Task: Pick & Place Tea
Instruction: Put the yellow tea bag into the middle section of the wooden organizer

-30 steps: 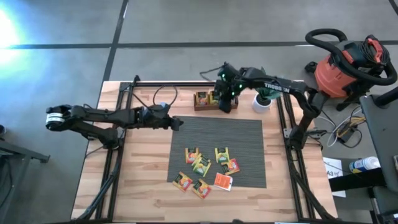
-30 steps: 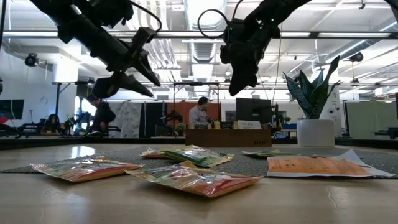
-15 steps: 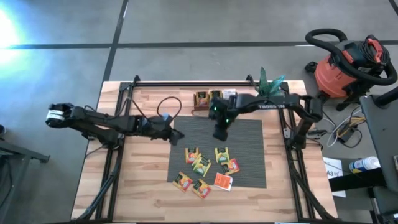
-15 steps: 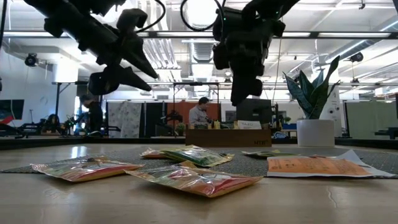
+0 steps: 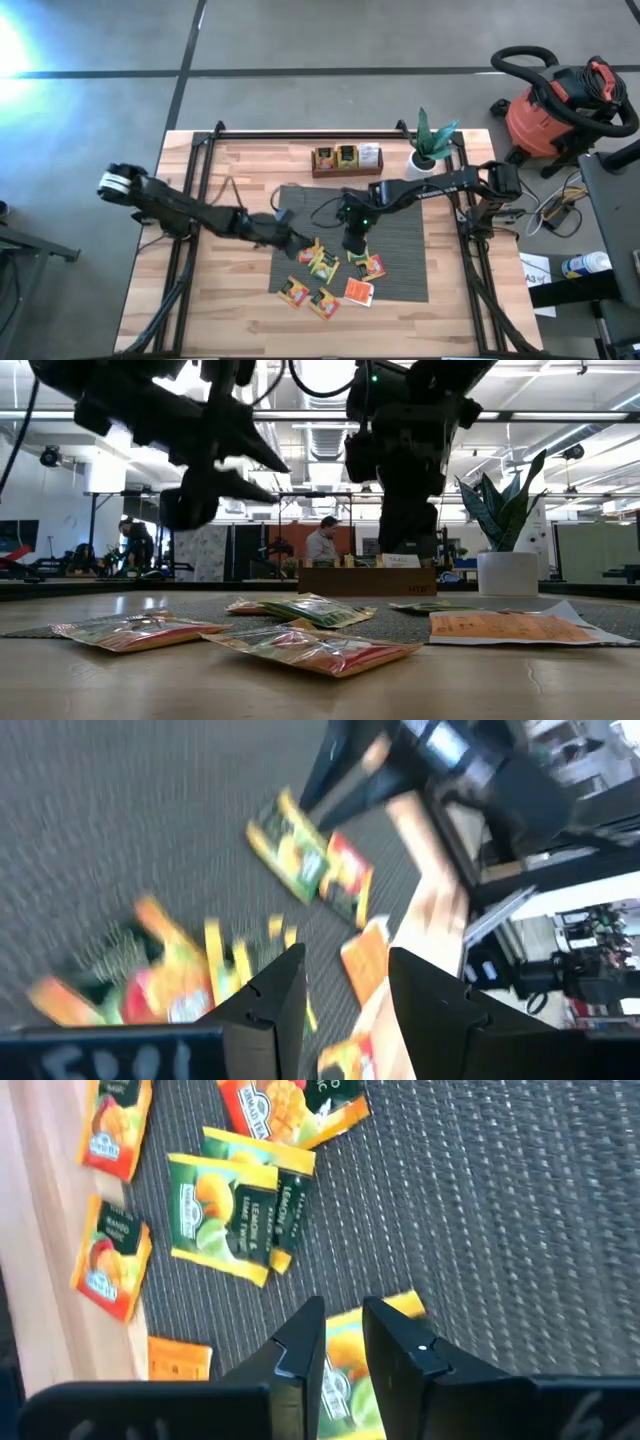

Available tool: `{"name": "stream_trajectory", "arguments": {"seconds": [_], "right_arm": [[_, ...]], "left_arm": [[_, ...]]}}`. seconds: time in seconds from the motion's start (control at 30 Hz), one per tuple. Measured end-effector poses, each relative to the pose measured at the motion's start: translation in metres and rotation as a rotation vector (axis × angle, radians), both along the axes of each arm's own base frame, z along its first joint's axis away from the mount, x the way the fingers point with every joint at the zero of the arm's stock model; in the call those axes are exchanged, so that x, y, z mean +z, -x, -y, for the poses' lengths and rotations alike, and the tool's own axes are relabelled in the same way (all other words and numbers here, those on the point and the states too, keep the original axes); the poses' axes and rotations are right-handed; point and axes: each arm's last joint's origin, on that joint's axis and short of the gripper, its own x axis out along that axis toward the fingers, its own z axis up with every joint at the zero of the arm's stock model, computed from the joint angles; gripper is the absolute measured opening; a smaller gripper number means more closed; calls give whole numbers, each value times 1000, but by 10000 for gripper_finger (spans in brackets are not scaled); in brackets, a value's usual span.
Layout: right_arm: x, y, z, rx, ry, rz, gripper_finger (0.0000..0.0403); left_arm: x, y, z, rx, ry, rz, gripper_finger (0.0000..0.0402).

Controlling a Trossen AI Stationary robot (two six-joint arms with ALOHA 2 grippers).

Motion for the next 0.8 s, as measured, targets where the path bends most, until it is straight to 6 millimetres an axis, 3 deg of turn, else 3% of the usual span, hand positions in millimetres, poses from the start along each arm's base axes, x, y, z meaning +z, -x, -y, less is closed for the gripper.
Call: {"name": "stream_trajectory", "arguments": {"seconds": [0.17, 0.37, 0.53, 0.8], "right_arm": [[-10, -1, -10, 3, -69, 71, 68], [-16, -1, -29, 46, -78, 123, 68], [-23, 1, -40, 66, -87, 160, 68], [-26, 2, -39, 19, -82, 158, 68]], "left_arm": [[-25, -16, 30, -18, 106, -107, 138], [-29, -33, 58, -56, 166, -126, 138], [-39, -41, 63, -47, 171, -166, 138], [-58, -42, 61, -1, 184, -241, 138]]}}
